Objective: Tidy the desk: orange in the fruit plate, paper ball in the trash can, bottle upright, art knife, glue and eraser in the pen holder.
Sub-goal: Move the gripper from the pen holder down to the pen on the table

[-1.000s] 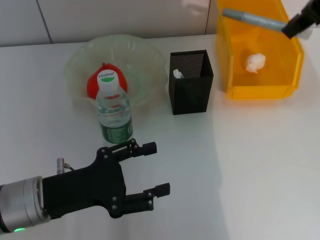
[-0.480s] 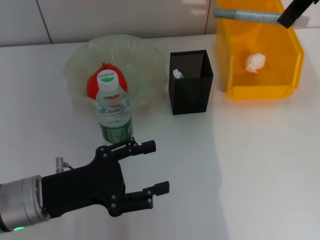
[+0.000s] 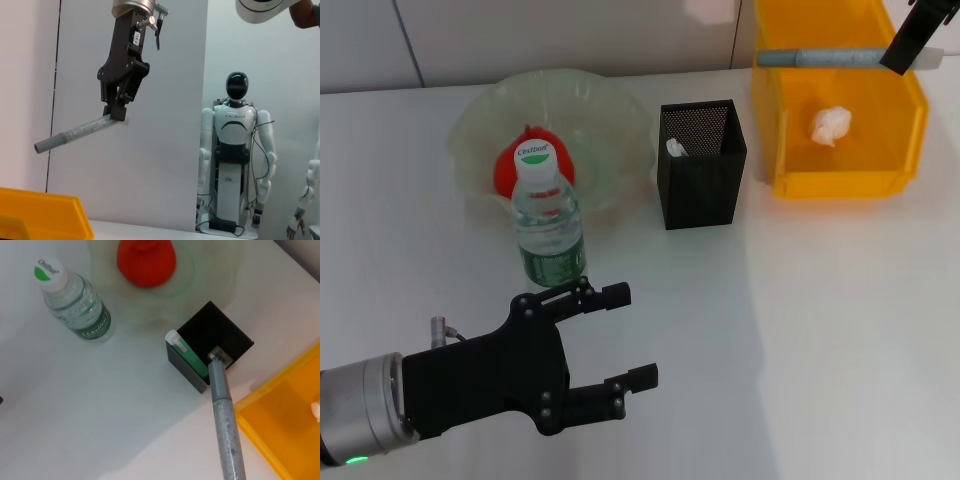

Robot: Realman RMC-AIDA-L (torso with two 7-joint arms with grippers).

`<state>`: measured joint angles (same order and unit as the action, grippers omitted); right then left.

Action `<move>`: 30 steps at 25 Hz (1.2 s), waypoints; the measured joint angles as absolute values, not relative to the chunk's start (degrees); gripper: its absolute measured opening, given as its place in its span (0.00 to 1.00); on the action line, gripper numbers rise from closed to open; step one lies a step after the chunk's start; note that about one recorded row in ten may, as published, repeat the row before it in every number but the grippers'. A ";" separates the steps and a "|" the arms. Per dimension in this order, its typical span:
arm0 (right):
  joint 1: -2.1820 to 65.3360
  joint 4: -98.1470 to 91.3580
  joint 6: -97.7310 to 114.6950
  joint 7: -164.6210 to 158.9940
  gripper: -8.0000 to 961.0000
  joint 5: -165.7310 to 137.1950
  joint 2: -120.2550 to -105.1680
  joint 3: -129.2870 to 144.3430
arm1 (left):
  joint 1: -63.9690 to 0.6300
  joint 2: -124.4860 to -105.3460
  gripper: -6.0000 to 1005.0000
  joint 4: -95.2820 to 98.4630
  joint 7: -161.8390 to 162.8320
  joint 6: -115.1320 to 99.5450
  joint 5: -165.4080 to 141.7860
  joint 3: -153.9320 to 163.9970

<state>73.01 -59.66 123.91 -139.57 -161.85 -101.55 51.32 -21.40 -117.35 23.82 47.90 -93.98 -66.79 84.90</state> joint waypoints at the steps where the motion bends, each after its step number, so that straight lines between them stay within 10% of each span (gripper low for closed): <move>1: 73.04 -58.84 123.55 -139.84 0.15 -161.92 -101.55 51.35 | -21.34 -117.37 0.78 23.81 47.92 -94.00 -66.80 84.90; 30: 72.69 -47.28 116.60 -139.56 0.15 -162.21 -102.04 47.12 | -21.35 -117.19 0.78 25.14 47.98 -94.64 -66.79 84.74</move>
<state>72.69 -47.28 116.60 -139.56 -162.21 -102.04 47.12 -21.35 -117.19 25.14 47.97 -94.64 -66.79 84.74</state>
